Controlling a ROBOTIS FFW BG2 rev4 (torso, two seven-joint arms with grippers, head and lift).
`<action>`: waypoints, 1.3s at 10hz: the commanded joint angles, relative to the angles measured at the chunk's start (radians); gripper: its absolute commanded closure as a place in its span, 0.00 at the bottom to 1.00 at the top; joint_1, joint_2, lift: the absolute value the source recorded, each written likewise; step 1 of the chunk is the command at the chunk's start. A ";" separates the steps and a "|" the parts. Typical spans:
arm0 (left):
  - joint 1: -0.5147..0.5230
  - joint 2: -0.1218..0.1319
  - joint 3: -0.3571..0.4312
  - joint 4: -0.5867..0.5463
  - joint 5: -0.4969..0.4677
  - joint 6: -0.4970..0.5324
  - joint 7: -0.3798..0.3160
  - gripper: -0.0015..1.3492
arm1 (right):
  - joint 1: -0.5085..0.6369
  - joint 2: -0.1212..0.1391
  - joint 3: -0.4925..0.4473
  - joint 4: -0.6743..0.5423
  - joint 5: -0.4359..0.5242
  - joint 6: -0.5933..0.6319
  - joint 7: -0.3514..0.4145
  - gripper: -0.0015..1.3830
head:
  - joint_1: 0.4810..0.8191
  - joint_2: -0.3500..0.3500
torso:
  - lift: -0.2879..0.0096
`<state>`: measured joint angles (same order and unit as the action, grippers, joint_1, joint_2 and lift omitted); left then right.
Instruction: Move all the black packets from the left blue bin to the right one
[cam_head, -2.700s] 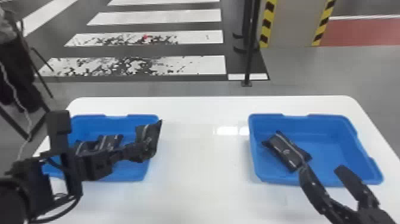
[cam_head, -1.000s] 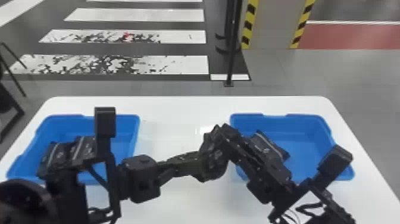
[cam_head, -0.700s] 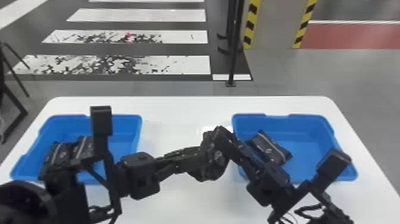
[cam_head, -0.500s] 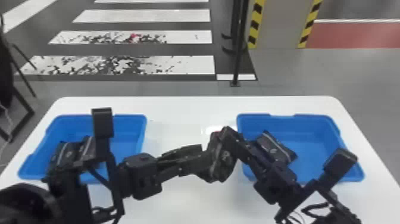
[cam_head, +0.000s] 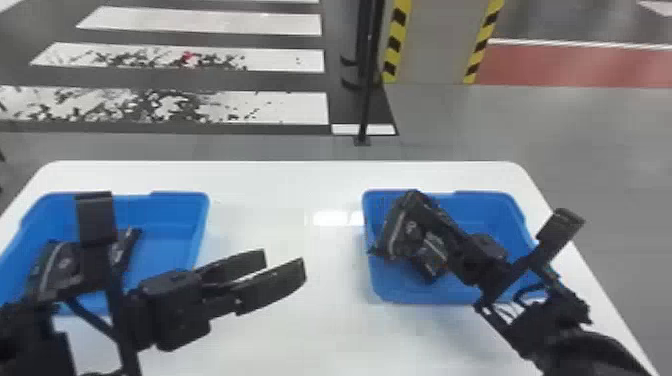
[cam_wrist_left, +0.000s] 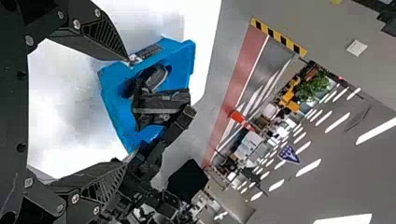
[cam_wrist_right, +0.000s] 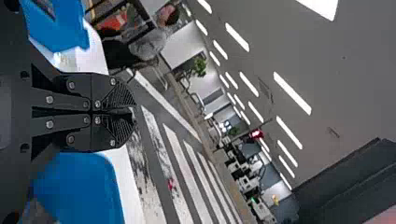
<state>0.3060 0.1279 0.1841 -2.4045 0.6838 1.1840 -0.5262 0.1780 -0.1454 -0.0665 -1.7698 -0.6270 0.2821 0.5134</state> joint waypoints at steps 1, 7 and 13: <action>0.020 -0.008 0.049 -0.007 0.000 -0.013 0.000 0.19 | -0.077 -0.010 -0.063 0.129 0.045 0.000 -0.007 0.92 | 0.63 0.36 | 0.45; 0.033 -0.017 0.308 -0.014 -0.187 -0.013 0.015 0.18 | 0.028 0.000 -0.177 0.090 0.194 -0.078 -0.059 0.10 | 0.63 0.32 | 0.45; -0.068 0.025 0.428 0.109 -0.339 0.053 0.071 0.19 | 0.521 0.146 -0.165 -0.367 0.294 -0.223 -0.139 0.09 | 0.63 0.67 | 0.45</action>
<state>0.2580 0.1479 0.6097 -2.3186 0.3542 1.2298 -0.4558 0.6679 -0.0077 -0.2353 -2.1139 -0.3232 0.0614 0.3732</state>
